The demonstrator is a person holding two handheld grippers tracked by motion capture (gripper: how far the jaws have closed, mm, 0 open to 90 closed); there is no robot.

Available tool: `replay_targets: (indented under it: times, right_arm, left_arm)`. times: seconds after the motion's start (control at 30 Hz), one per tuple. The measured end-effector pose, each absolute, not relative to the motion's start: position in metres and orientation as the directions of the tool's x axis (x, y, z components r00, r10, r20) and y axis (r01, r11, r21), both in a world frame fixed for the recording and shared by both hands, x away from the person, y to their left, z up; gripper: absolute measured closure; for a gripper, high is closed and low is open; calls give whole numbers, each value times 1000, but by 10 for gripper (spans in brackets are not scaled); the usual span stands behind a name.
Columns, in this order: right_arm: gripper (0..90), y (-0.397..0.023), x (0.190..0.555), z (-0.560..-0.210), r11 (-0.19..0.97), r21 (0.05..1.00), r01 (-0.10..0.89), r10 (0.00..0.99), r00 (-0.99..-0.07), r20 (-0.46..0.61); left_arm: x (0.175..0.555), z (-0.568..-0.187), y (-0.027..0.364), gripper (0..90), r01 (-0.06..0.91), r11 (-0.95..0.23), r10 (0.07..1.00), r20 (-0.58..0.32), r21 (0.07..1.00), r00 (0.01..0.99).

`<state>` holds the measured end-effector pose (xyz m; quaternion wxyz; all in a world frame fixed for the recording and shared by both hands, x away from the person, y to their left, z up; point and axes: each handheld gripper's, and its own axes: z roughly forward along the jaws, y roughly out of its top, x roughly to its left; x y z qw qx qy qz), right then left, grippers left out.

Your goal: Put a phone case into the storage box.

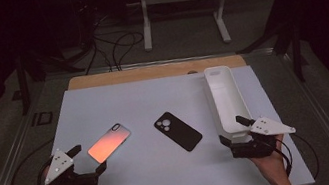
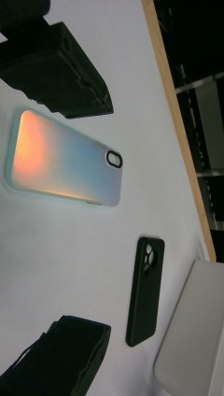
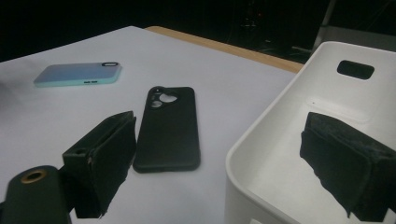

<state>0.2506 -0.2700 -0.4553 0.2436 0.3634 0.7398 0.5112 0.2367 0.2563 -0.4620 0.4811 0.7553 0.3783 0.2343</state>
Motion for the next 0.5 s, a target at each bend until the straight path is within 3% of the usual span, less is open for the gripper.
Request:
replay_targets:
  times: [0.5]
  right_arm:
    - [106,-271,250,-456,223,930,292,794,-608,1]
  left_arm:
    - [242,-464,254,0,377,-280,802,-1,883,597]
